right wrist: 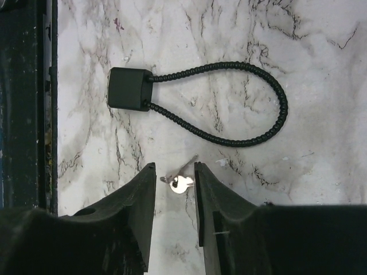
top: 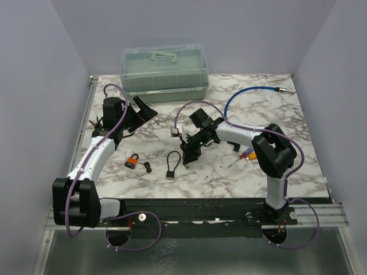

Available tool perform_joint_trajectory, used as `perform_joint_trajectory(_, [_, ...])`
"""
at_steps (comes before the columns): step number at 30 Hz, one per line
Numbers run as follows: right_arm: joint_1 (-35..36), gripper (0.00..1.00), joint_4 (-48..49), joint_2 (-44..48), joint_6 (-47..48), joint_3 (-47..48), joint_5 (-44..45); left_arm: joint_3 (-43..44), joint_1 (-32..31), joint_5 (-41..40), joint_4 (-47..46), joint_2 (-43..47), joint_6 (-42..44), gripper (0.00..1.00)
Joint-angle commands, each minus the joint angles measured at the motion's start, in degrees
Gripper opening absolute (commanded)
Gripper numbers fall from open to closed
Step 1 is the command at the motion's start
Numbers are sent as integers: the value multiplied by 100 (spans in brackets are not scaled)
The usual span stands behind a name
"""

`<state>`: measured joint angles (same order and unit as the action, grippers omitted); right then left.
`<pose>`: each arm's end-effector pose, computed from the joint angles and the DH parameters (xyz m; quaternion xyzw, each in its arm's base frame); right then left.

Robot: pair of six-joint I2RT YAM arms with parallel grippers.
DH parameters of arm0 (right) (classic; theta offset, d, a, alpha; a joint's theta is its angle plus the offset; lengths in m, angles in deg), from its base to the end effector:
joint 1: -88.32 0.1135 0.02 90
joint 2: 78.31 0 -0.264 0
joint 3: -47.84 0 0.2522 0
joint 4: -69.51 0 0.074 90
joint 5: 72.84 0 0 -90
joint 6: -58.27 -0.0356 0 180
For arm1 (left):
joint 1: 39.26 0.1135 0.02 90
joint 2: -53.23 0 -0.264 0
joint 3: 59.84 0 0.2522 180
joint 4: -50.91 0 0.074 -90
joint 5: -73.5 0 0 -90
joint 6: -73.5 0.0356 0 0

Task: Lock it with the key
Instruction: Place the key at the center of the board, then pick up the lock from the center of the board.

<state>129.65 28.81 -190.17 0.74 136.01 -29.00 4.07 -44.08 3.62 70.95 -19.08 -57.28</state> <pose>0.2773 0.2781 0.1682 -0.6081 0.6652 0.3969 0.1738 0.2817 -0.0360 0.2770 -0.1761 0.8322 -0.3336 0.4063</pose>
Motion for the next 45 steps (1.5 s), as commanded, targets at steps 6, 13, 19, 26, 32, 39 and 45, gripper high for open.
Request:
perform_joint_trajectory(6, [41, 43, -147, 408, 38, 65, 13, 271, 40, 71, -22, -93, 164, 99])
perform_joint_trajectory(13, [-711, 49, 42, 1060, -636, -199, 110, 395, 12, 305, 36, -31, 590, 99])
perform_joint_trajectory(19, [-1817, 61, -50, 1723, -1038, -667, 341, 449, -182, 341, 35, -109, 794, 99])
perform_joint_trajectory(26, [-3026, 64, 151, 1594, -1874, -268, 1357, 514, -423, 252, -31, -176, 1027, 99])
perform_joint_trajectory(32, [-3174, 61, 97, 1039, -2203, 288, 2358, 562, -441, 182, -48, -213, 1017, 99])
perform_joint_trajectory(39, [-3183, 60, -161, 376, -2473, 642, 2585, 390, -441, 111, -101, -24, 974, 99])
perform_joint_trajectory(45, [-3183, 60, -302, 31, -2563, 766, 2628, 250, -446, 46, -101, 60, 984, 99])
